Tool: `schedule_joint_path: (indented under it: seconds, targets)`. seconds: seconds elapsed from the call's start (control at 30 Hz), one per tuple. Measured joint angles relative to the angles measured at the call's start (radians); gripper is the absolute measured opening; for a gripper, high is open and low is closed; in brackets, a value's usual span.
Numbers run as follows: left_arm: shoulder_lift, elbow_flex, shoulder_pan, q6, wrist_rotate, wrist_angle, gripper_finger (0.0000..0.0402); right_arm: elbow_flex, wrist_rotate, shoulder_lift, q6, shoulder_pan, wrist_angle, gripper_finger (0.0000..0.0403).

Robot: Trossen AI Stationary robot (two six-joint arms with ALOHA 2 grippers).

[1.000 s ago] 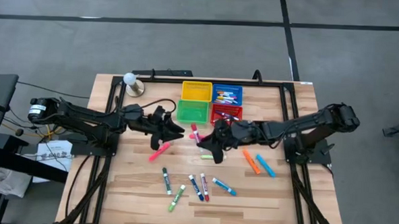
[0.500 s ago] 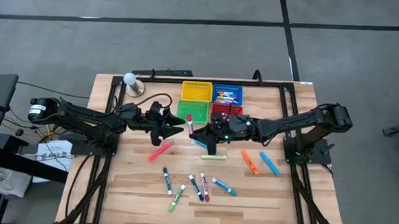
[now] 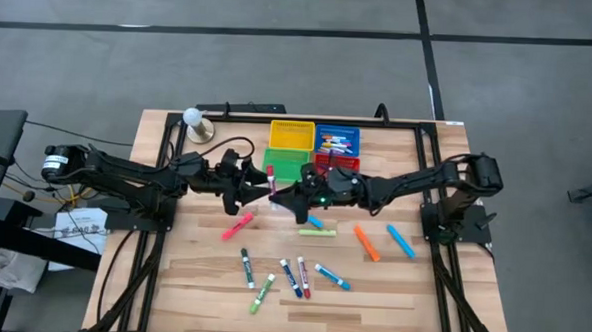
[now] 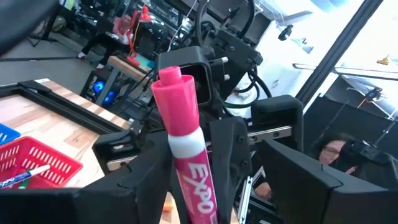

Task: Pick & Place Markers
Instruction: Put the large pink marker pen into the yellow bin

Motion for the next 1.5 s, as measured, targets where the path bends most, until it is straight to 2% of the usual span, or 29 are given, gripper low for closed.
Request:
schedule_joint_path:
  seconds: [0.2,0.37,0.5,0.77,1.03,1.37,1.5]
  targets:
    - [0.000,0.000,0.002,0.002,-0.009,-0.004,0.0238,0.046,-0.021,0.025,-0.010,-0.006,0.003,0.0064]
    - [0.000,0.000,0.002,0.004,-0.029,-0.005,0.0210,0.048,-0.021,0.025,-0.010,-0.012,-0.005,0.0064]
    - [0.000,0.000,0.002,0.004,-0.051,-0.005,0.0171,0.048,-0.022,0.025,-0.011,-0.011,-0.009,0.0064]
    - [0.000,0.000,0.002,-0.013,-0.050,-0.005,0.0064,0.048,-0.022,0.024,-0.026,-0.010,-0.016,0.0067]
    - [0.000,0.000,0.002,-0.001,-0.049,-0.004,0.0063,0.048,-0.023,0.024,-0.049,-0.010,-0.017,0.0079]
    - [0.000,0.000,0.002,0.005,-0.043,-0.006,0.0063,0.048,-0.179,0.023,-0.104,-0.020,-0.027,0.0167]
    - [0.000,0.000,0.002,0.006,-0.046,-0.010,0.0063,0.048,-0.196,0.023,-0.108,-0.013,-0.075,0.0194]
